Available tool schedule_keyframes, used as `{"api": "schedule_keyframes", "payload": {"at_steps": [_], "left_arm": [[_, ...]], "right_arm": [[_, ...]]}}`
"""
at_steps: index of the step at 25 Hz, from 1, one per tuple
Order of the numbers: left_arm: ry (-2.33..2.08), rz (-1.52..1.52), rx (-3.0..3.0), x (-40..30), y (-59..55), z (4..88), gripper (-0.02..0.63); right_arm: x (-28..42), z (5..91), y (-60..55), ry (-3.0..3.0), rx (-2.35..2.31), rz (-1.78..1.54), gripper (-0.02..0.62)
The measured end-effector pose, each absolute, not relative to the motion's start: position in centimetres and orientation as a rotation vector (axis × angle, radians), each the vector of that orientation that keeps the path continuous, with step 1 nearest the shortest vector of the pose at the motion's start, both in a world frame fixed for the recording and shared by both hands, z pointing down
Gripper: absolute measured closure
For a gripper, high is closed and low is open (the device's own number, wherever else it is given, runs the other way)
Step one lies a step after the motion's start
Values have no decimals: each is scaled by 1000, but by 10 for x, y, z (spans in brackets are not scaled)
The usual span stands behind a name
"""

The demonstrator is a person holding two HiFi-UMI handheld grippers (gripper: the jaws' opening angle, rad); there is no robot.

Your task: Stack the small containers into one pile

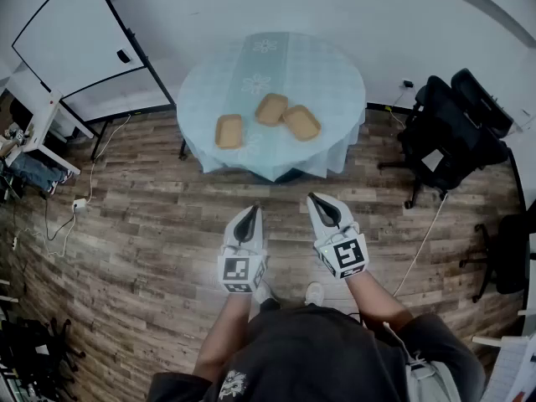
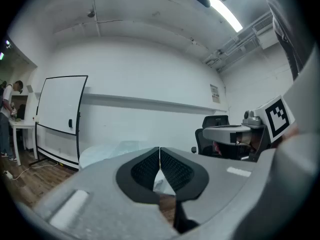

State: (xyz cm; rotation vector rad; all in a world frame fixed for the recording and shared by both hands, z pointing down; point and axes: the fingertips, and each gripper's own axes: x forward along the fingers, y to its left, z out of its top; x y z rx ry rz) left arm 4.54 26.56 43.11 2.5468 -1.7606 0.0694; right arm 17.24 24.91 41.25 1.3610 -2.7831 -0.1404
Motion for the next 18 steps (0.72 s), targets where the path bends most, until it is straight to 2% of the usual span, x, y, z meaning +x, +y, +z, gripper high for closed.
{"api": "schedule_keyframes", "payload": {"at_steps": [18], "left_arm": [[-1725,51,2566,-2,246,431,600]], "right_arm": [[111,413,235,-2832,1283,-85,595]]}}
